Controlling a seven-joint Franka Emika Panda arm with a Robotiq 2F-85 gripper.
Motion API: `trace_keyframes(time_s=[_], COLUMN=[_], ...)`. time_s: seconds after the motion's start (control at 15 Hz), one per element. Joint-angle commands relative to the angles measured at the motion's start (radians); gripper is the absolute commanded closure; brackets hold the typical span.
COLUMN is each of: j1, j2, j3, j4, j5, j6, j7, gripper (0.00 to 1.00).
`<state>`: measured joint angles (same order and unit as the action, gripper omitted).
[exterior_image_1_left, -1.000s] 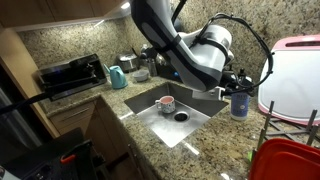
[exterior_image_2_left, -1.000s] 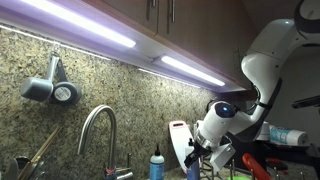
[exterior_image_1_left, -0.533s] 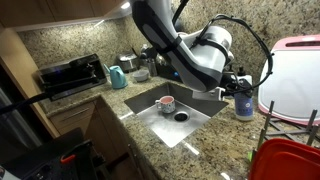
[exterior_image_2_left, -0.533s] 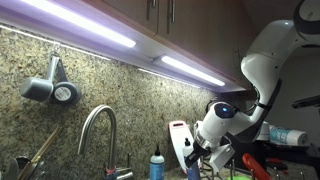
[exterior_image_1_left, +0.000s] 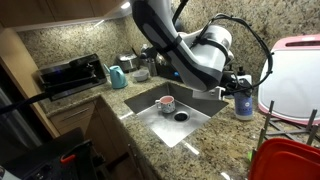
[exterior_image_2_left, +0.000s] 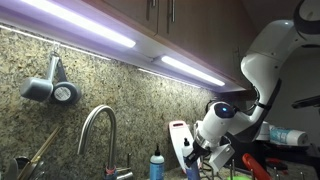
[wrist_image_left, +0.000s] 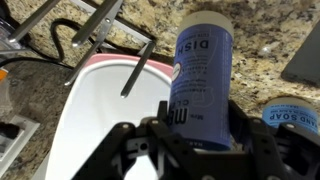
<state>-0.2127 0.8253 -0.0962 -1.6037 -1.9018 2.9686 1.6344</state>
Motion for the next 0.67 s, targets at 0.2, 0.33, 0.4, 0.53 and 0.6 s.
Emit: trace_keyframes(time_s=[0.2,0.33,0.4,0.53,0.6], j1=[0.021,0.030,0.032,0.039,0.044], j2=[-0.055,-0.062,-0.066,-0.073,-0.077], j3=[0.020,0.024,0.028,0.034,0.036], j4=[-0.046,-0.059,-0.064,-0.079,-0.086], j5=[-0.079,-0.092,-0.102,-0.125,-0.138], j6=[-0.020,-0.024,-0.025,-0.033,-0.040], j7=[0.063,0.066,0.068,0.072,0.075], gripper=[0.67,0.67,0.67,0.67,0.67])
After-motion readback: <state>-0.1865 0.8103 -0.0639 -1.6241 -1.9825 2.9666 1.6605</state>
